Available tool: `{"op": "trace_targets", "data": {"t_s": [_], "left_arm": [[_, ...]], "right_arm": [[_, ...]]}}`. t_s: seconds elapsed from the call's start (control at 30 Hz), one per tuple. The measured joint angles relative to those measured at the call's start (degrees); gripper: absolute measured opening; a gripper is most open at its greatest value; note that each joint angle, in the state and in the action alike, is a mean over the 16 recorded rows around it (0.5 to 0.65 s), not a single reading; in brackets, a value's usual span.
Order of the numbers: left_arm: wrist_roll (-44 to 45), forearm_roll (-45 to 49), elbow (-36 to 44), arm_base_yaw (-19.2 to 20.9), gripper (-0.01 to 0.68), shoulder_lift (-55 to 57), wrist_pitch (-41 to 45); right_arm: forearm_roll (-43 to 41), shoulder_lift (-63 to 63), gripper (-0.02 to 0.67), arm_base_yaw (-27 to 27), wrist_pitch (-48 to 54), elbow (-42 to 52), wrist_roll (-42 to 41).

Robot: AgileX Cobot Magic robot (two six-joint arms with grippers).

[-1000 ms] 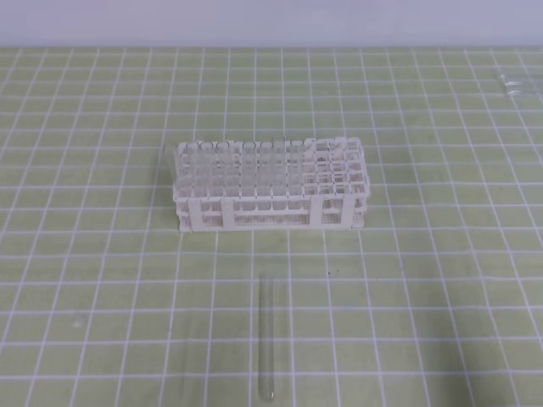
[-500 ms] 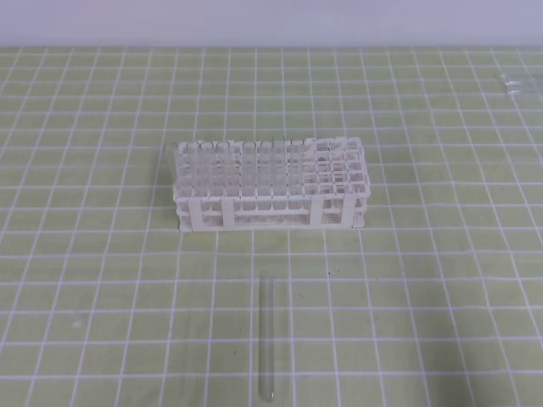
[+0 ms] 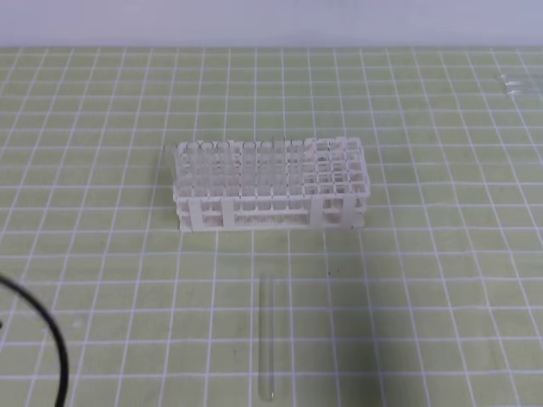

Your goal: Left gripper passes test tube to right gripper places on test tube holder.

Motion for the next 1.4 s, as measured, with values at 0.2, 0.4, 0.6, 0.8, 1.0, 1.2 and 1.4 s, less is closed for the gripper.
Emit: {"op": "trace_targets", "data": {"t_s": [0.2, 0.4, 0.6, 0.8, 1.0, 1.2, 1.4], "left_arm": [[8.9, -6.0, -9.1, -0.7, 0.000, 10.3, 8.1], [17.0, -13.5, -14.0, -5.1, 0.000, 19.3, 11.8], [15.4, -16.5, -16.2, -15.1, 0.000, 29.7, 11.4], [4.4, -10.0, -19.4, -27.6, 0.000, 40.7, 10.1], [-6.3, -2.6, -27.2, -37.8, 0.000, 51.8, 13.5], [-11.6, 2.5, -36.0, -42.9, 0.000, 60.3, 20.0], [-12.3, 5.0, -42.1, -44.8, 0.001, 65.8, 24.8]], "right_arm": [[2.3, 8.2, -0.002, 0.0, 5.7, -5.2, -2.8], [6.6, 13.3, -0.002, 0.0, 8.4, -6.3, -7.0], [9.9, 16.0, -0.002, 0.0, 10.0, -6.3, -11.0], [9.8, 16.7, -0.002, 0.0, 10.3, -6.3, -11.8], [9.2, 16.7, -0.002, 0.0, 10.3, -6.3, -12.0], [8.7, 16.7, -0.002, 0.0, 10.3, -6.3, -12.0], [8.1, 16.7, -0.002, 0.1, 10.5, -6.3, -12.0]]}}
